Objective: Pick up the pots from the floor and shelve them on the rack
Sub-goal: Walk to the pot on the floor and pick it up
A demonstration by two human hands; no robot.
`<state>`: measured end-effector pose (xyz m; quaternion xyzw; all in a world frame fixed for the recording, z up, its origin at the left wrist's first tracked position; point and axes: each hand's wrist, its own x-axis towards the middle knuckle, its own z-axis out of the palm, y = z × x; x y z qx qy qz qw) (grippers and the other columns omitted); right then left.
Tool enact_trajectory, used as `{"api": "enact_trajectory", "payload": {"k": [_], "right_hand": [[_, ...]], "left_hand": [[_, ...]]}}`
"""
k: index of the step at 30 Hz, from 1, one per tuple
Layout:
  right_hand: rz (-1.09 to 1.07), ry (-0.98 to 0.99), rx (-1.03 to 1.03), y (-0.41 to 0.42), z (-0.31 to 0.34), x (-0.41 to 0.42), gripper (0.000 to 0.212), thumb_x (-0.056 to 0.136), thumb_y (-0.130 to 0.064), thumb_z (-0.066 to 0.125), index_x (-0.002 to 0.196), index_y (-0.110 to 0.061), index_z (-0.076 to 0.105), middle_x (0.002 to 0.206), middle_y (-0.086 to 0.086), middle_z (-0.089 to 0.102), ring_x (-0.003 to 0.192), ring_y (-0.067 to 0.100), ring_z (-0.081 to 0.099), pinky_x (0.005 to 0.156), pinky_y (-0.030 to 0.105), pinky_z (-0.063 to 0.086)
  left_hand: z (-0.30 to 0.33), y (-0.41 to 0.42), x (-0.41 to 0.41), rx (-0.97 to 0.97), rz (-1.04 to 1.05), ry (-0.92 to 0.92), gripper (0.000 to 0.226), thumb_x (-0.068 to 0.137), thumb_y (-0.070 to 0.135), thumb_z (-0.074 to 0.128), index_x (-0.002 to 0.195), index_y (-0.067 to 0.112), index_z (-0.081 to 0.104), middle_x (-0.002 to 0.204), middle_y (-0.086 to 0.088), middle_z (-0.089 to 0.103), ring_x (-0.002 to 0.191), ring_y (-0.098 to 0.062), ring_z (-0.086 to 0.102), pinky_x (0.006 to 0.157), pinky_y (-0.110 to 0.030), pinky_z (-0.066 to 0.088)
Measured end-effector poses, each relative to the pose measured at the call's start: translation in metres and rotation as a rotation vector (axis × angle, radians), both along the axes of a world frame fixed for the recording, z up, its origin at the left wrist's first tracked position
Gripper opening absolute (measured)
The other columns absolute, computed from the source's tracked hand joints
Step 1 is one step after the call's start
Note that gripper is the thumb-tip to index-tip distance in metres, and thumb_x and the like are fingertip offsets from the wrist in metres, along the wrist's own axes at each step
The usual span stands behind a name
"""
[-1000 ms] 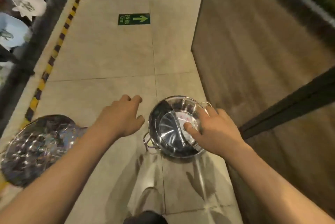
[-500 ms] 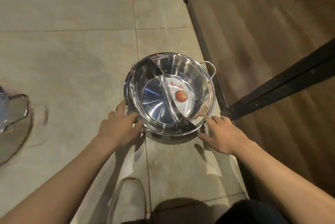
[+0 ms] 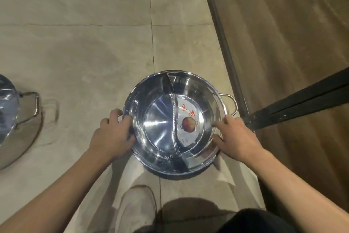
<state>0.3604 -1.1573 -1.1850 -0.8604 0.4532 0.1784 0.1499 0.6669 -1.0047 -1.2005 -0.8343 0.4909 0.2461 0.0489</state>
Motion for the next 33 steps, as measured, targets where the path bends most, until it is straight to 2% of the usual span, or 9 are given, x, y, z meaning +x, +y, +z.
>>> {"api": "enact_trajectory", "payload": {"k": [1,3,6,11,16,19,23,27,33], "right_hand": [[-0.101,-0.009,-0.066,-0.007,-0.004,0.003,0.051,0.095,-0.047,0.053,0.142,-0.032,0.043,0.137,0.012,0.043,0.123,0.035,0.043,0.095,0.049,0.050],[-0.337,-0.093,0.007,-0.019,-0.014,0.007,0.077,0.091,-0.051,0.062,0.152,-0.031,0.020,0.156,0.014,0.017,0.137,0.046,0.030,0.104,0.057,0.040],[-0.496,-0.303,0.111,-0.027,-0.034,0.011,0.096,0.085,-0.051,0.073,0.155,-0.028,0.011,0.162,0.007,-0.002,0.138,0.047,0.038,0.107,0.052,0.042],[-0.688,-0.369,0.147,-0.020,-0.035,0.024,0.115,0.080,-0.057,0.075,0.158,-0.032,-0.006,0.165,0.012,-0.002,0.138,0.046,0.038,0.103,0.051,0.045],[-0.737,-0.437,0.169,0.006,0.007,0.020,0.106,0.079,-0.060,0.072,0.156,-0.034,0.005,0.153,0.020,0.017,0.125,0.049,0.046,0.096,0.048,0.044],[-0.709,-0.501,0.125,0.025,0.060,0.017,0.101,0.078,-0.060,0.072,0.154,-0.033,0.011,0.144,0.021,0.023,0.122,0.046,0.045,0.097,0.039,0.041],[-0.669,-0.496,0.160,0.043,0.161,0.021,0.096,0.077,-0.052,0.072,0.152,-0.028,0.017,0.143,0.024,0.024,0.128,0.047,0.037,0.106,0.053,0.041],[-0.642,-0.428,0.148,0.054,0.291,0.024,0.099,0.077,-0.054,0.076,0.149,-0.016,0.020,0.135,0.026,0.034,0.119,0.042,0.041,0.101,0.045,0.045],[-0.590,-0.371,0.120,0.083,0.503,0.026,0.101,0.079,-0.046,0.078,0.148,-0.001,0.018,0.136,0.033,0.025,0.115,0.050,0.041,0.094,0.039,0.040]], "left_hand": [[-0.004,-0.003,-0.001,-0.019,0.051,0.028,0.056,0.087,0.041,0.058,0.138,0.028,0.039,0.156,-0.015,0.015,0.130,-0.049,0.036,0.096,-0.055,0.045],[-0.013,-0.008,-0.004,-0.043,0.128,0.064,0.065,0.088,0.035,0.058,0.146,0.027,0.029,0.157,-0.021,0.015,0.131,-0.053,0.034,0.099,-0.056,0.041],[-0.026,-0.009,-0.007,-0.084,0.162,0.047,0.062,0.088,0.035,0.058,0.143,0.019,0.034,0.143,-0.022,0.039,0.124,-0.048,0.039,0.099,-0.052,0.039],[-0.017,-0.006,-0.010,-0.154,0.197,0.051,0.063,0.085,0.039,0.061,0.140,0.015,0.040,0.131,-0.019,0.050,0.122,-0.043,0.044,0.100,-0.050,0.036],[0.029,0.005,-0.010,-0.172,0.289,0.069,0.066,0.085,0.047,0.061,0.139,0.016,0.042,0.132,-0.018,0.052,0.122,-0.042,0.044,0.102,-0.049,0.033],[0.081,0.018,-0.013,-0.182,0.280,0.102,0.070,0.080,0.050,0.054,0.137,0.010,0.046,0.130,-0.017,0.055,0.124,-0.038,0.044,0.103,-0.047,0.030],[0.182,0.036,-0.017,-0.176,0.264,0.095,0.086,0.074,0.057,0.046,0.142,0.005,0.043,0.133,-0.022,0.052,0.125,-0.038,0.043,0.105,-0.046,0.027],[0.313,0.049,-0.016,-0.188,0.322,0.064,0.086,0.077,0.052,0.048,0.147,0.004,0.037,0.137,-0.025,0.048,0.127,-0.038,0.040,0.108,-0.043,0.024],[0.528,0.070,-0.016,-0.221,0.333,-0.054,0.067,0.087,0.051,0.051,0.141,0.011,0.045,0.131,-0.022,0.052,0.123,-0.041,0.044,0.105,-0.048,0.031]]}}
